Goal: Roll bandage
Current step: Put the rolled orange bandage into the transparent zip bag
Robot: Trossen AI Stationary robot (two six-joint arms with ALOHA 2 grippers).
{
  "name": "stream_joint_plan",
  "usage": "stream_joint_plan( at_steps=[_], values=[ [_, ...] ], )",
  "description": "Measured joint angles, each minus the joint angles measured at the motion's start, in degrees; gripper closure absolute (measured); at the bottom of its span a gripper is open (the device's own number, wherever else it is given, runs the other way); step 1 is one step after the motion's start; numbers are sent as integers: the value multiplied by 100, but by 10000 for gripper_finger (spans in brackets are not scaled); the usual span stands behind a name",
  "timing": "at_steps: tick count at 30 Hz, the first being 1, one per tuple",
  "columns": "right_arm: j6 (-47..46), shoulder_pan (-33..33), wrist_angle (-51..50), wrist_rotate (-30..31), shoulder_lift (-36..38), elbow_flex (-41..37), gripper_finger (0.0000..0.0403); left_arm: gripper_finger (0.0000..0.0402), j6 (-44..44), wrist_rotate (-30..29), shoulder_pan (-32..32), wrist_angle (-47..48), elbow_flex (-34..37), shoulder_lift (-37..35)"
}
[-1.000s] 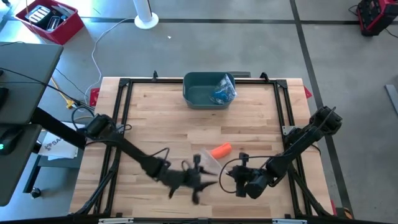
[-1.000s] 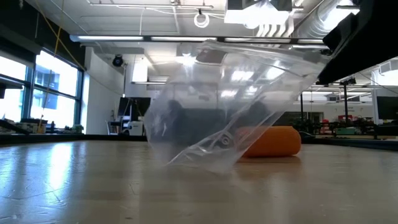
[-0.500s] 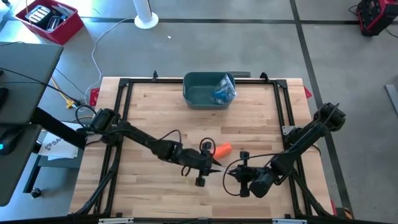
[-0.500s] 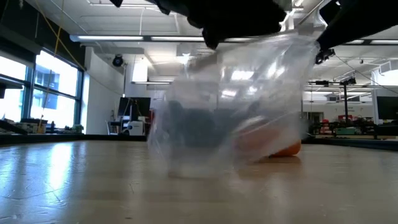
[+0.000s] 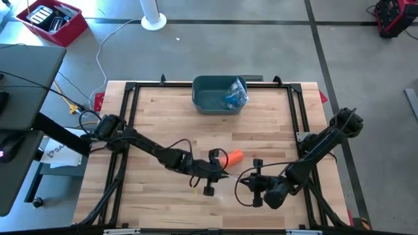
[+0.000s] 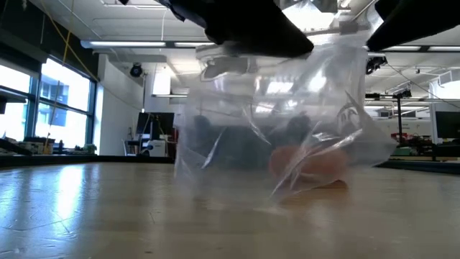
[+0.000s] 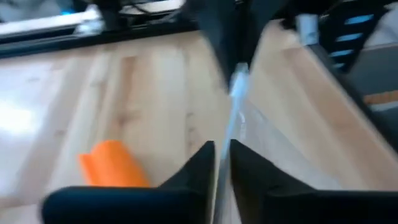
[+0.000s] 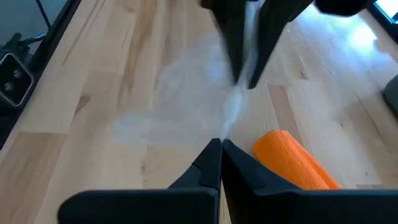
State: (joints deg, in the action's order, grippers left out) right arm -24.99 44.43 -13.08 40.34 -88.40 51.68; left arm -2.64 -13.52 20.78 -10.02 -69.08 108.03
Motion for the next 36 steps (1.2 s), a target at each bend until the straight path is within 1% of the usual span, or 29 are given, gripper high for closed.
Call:
stream_joint_plan(
  at_steps=[2,4,6,10,13,15,18,21,23,25,27,32,34,36],
  values=[
    [0,126,-46,103,0,0,403,389,74,-460,101,68,2,0],
    [-86,342,-154,418,0,0,403,395,64,-880,225,121,1,0],
    [-375,549,-280,866,0,0,403,396,6,-1101,332,121,0,0],
    [-917,800,-320,1766,0,0,402,400,-31,-1168,486,-51,1,0],
    [-710,794,-89,2057,0,0,390,401,-28,-1184,543,-80,0,0],
    [-356,696,201,2045,0,0,368,401,-28,-1191,560,-76,0,0],
    [22,460,720,1800,0,0,321,401,-28,-1213,557,-81,0,0],
    [59,156,920,1272,0,0,282,401,-30,-1215,557,-77,0,0],
    [133,-19,924,836,0,0,272,401,-30,-1217,557,-79,0,0],
    [157,-142,931,566,-18,0,277,401,-28,-1217,557,-76,1,0],
    [203,-209,929,463,-22,0,294,401,-30,-1218,557,-77,0,0],
    [355,-321,966,375,-22,0,382,401,-85,-1226,555,-72,0,0],
    [568,-340,1113,363,-24,-2,390,401,-146,-1211,555,-66,1,0],
    [739,-383,1389,358,-24,-2,379,401,-163,-1202,561,-77,2,0]
  ],
)
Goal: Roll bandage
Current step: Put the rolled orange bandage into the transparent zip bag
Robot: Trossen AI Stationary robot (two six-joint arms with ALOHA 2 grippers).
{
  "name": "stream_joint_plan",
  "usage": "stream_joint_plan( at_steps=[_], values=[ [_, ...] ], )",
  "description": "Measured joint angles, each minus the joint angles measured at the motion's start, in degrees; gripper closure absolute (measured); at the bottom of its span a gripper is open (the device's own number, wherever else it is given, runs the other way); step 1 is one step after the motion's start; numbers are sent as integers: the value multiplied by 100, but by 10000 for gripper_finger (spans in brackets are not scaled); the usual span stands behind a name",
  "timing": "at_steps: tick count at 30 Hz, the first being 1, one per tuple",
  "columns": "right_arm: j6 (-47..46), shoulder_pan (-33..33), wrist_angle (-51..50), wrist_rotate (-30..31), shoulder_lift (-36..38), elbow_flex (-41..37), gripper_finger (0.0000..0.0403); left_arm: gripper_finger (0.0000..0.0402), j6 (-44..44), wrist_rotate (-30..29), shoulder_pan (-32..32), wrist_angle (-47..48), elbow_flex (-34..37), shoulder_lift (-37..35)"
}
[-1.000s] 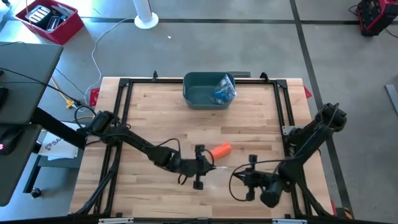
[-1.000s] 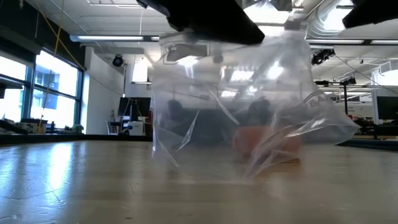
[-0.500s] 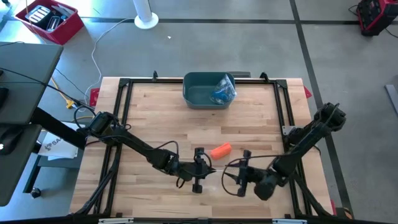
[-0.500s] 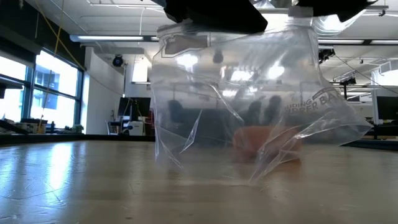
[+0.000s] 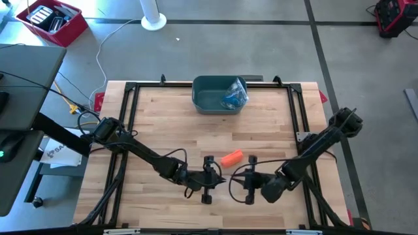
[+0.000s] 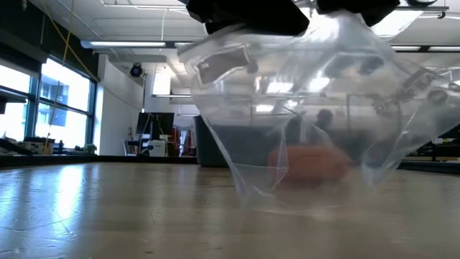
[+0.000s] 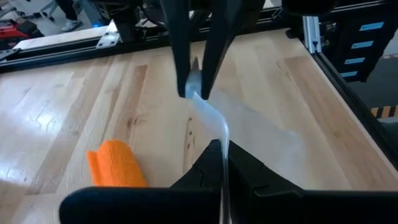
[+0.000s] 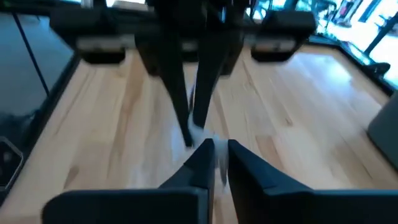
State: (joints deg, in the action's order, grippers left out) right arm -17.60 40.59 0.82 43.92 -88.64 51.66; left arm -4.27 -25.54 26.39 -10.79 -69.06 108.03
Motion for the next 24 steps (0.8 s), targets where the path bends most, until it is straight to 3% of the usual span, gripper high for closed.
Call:
stream_joint_plan(
  at_steps=[8,14,16,21,24],
  values=[
    [326,-291,393,-843,0,0,351,401,-9,-28,-17,-33,-2,0],
    [458,-320,197,-1270,62,2,298,401,-9,-27,-16,12,-2,0],
    [267,-239,-90,-1139,190,0,287,401,-14,-27,-24,14,-2,0],
    [106,170,-547,-102,555,1,293,401,-17,-25,-41,18,-2,0],
    [111,274,-553,-32,625,2,307,401,-105,-20,-57,15,-4,0]
  ],
)
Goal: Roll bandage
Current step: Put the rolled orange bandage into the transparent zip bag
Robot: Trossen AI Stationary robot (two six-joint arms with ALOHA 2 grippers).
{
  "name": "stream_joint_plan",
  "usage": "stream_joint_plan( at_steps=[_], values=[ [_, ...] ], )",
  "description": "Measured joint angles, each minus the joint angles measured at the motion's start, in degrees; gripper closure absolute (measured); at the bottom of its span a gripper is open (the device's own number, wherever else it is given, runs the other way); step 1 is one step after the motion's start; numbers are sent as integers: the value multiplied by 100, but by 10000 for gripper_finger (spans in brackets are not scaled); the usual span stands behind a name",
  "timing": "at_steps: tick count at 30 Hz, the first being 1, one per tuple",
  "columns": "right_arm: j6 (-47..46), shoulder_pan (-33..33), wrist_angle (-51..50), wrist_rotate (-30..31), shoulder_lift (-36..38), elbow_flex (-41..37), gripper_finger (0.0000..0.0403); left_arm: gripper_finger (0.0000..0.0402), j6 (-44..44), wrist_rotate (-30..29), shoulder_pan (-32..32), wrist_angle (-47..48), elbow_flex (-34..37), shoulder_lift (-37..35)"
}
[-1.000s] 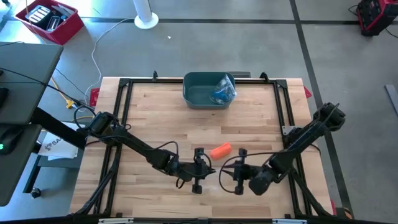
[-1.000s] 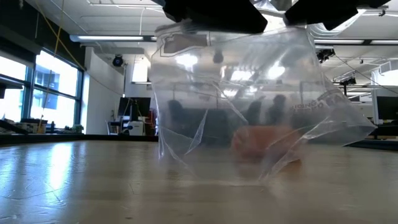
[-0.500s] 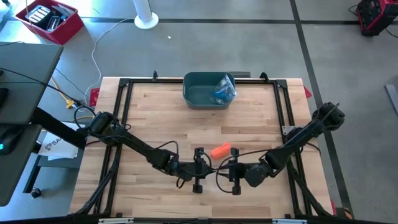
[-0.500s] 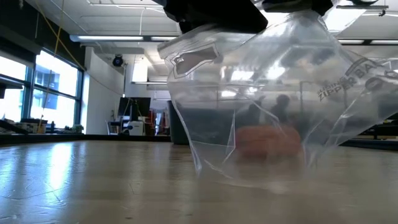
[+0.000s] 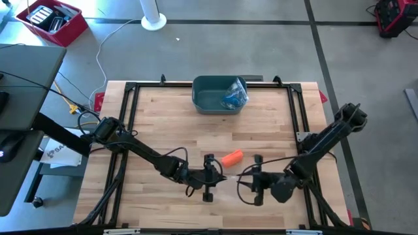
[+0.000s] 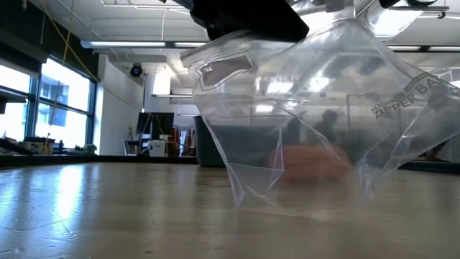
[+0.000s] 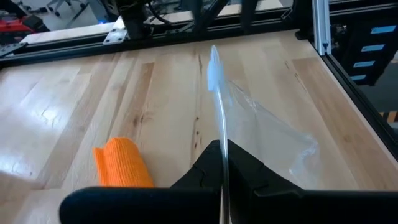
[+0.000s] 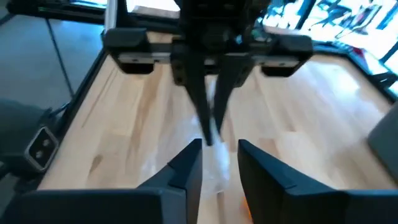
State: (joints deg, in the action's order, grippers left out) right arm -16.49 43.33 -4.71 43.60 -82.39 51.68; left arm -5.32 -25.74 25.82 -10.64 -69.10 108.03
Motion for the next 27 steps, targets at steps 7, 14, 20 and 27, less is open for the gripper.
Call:
stream_joint_plan(
  at_steps=[7,14,20,27],
  values=[
    [-115,-387,371,-923,-409,0,354,401,-23,9,-4,27,0,0],
    [-103,-641,635,-1217,-737,0,397,401,-43,9,7,15,0,0],
    [193,-657,1055,-1226,-741,0,396,401,-63,7,7,0,0,0],
    [283,-656,1375,-1236,-739,0,354,401,-160,7,44,6,0,0]
  ],
)
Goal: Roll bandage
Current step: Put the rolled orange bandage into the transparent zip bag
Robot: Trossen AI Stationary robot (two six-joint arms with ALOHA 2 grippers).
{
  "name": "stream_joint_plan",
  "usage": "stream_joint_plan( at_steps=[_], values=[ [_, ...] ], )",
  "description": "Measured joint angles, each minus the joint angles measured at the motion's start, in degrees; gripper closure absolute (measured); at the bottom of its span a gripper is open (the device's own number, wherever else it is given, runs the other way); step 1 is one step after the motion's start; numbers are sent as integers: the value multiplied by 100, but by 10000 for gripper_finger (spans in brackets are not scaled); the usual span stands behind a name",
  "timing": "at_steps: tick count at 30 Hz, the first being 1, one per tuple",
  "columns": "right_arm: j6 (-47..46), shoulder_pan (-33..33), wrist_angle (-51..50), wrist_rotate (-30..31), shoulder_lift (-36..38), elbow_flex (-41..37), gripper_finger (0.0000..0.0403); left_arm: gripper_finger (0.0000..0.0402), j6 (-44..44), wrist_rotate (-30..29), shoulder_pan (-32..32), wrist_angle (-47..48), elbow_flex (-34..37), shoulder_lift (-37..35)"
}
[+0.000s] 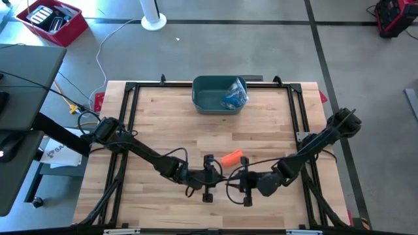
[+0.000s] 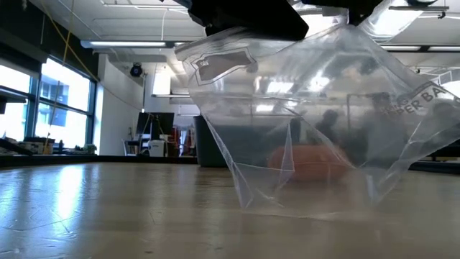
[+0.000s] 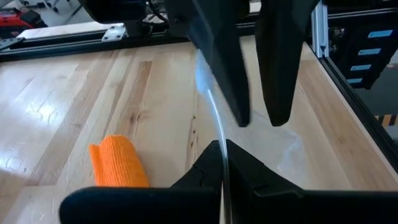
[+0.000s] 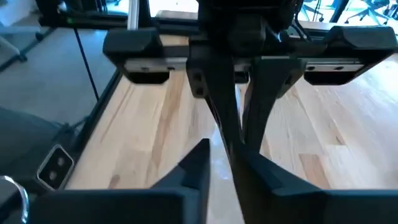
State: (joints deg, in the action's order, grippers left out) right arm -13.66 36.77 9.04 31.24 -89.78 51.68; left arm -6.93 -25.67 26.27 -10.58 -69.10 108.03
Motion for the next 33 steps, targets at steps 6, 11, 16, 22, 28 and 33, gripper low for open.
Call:
stream_joint_plan(
  at_steps=[6,11,16,22,28,33],
  values=[
    [186,-49,-136,378,420,0,287,401,139,1,39,99,0,0],
    [-316,-162,-798,26,825,0,271,401,153,1,39,99,0,0],
    [-766,-148,-1199,-527,654,0,290,401,220,0,70,98,0,0],
    [-719,-166,-955,-119,269,0,350,401,249,-9,78,95,0,0],
    [-173,-184,-337,-83,160,0,387,401,110,-11,134,108,0,-9],
    [-278,-393,-272,-644,147,0,354,401,110,-14,150,145,0,-8]
  ],
)
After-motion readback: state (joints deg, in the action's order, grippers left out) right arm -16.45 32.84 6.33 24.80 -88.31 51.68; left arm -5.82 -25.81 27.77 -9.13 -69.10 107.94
